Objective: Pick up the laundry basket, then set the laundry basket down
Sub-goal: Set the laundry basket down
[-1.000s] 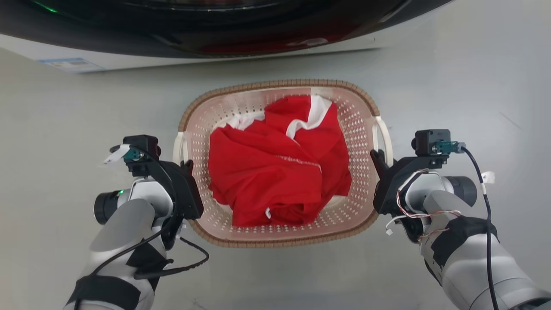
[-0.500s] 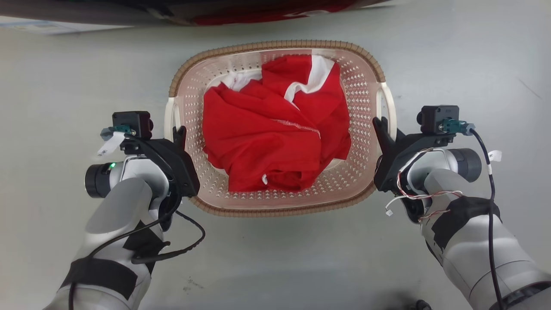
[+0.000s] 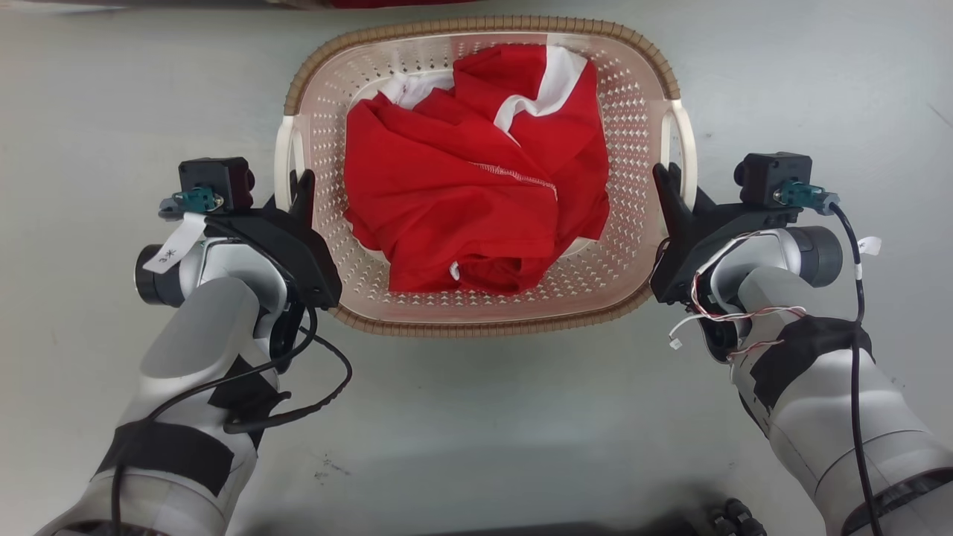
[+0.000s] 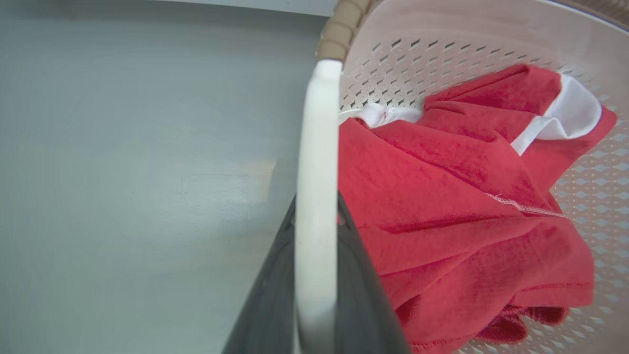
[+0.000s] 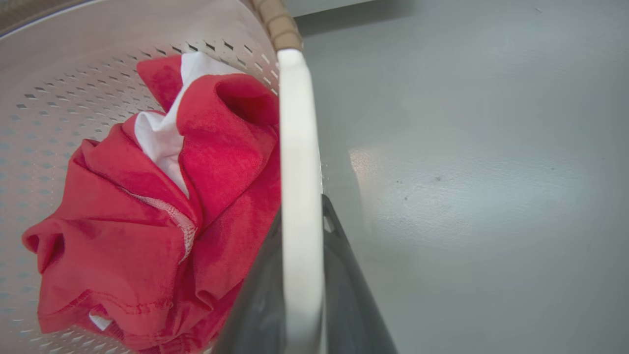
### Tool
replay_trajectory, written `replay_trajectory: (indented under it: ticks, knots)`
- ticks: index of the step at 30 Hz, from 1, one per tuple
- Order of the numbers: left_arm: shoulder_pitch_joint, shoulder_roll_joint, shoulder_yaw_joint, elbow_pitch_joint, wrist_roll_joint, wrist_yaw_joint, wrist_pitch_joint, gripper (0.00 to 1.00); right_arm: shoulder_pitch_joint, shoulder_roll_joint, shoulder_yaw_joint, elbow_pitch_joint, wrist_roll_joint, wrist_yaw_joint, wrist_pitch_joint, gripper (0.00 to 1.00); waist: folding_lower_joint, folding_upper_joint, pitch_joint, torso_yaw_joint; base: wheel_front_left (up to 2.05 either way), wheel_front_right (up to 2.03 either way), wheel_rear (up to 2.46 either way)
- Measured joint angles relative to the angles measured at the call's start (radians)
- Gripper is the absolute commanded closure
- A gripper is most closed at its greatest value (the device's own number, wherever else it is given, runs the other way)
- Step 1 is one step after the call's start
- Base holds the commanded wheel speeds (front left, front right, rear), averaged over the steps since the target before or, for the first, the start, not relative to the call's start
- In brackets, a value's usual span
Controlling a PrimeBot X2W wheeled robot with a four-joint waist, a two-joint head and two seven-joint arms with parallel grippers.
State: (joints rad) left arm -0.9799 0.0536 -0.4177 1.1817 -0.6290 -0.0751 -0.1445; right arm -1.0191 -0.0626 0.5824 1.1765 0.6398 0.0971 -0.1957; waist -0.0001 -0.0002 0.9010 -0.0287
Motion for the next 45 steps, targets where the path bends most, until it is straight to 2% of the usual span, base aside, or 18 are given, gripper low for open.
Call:
replay_trajectory:
  ticks: [8, 28, 29, 30, 31, 32, 33, 45]
  knots:
    - [-0.002, -0.004, -0.003, 0.009, 0.006, -0.004, -0.04, 1.0, -0.001, -0.004, 0.002, 0.013, -0.007, 0.004, -0.027, 1.0, -0.0003, -0.0003, 0.016, 0.004, 0.0, 0.0, 0.0]
    - [-0.015, -0.012, -0.017, 0.053, 0.012, -0.014, -0.042, 1.0, -0.007, 0.007, 0.017, 0.05, -0.008, 0.009, -0.034, 1.0, 0.0004, 0.0004, -0.01, 0.007, 0.0, 0.0, 0.0]
    - [-0.015, -0.013, -0.017, 0.055, 0.011, -0.015, -0.041, 1.0, -0.007, 0.008, 0.017, 0.051, -0.008, 0.009, -0.034, 0.97, 0.0003, 0.0004, -0.012, 0.008, 0.0, 0.0, 0.0]
    - [-0.015, -0.013, -0.017, 0.057, 0.011, -0.015, -0.038, 1.0, -0.007, 0.009, 0.018, 0.051, -0.009, 0.009, -0.034, 0.07, 0.0003, 0.0004, -0.013, 0.008, 0.0, 0.0, 0.0]
    - [-0.015, -0.013, -0.016, 0.058, 0.01, -0.015, -0.038, 1.0, -0.007, 0.009, 0.02, 0.051, -0.009, 0.009, -0.034, 0.0, 0.0003, 0.0004, -0.014, 0.008, 0.0, 0.0, 0.0]
    - [-0.016, -0.012, -0.016, 0.059, 0.009, -0.021, -0.036, 0.47, -0.008, 0.008, 0.02, 0.051, -0.009, 0.01, -0.035, 0.0, 0.0003, 0.0004, -0.015, 0.008, 0.0, 0.0, 0.0]
    - [-0.016, -0.01, -0.015, 0.062, 0.006, -0.022, -0.034, 0.0, -0.009, 0.004, 0.02, 0.051, -0.009, 0.01, -0.035, 0.0, 0.0003, 0.0004, -0.017, 0.009, 0.0, 0.0, 0.0]
    - [-0.004, -0.003, -0.026, 0.065, 0.004, -0.04, -0.049, 0.0, 0.009, -0.003, 0.037, 0.035, -0.016, 0.019, -0.048, 0.0, 0.0002, 0.0004, -0.069, 0.013, 0.0, 0.0, 0.0]
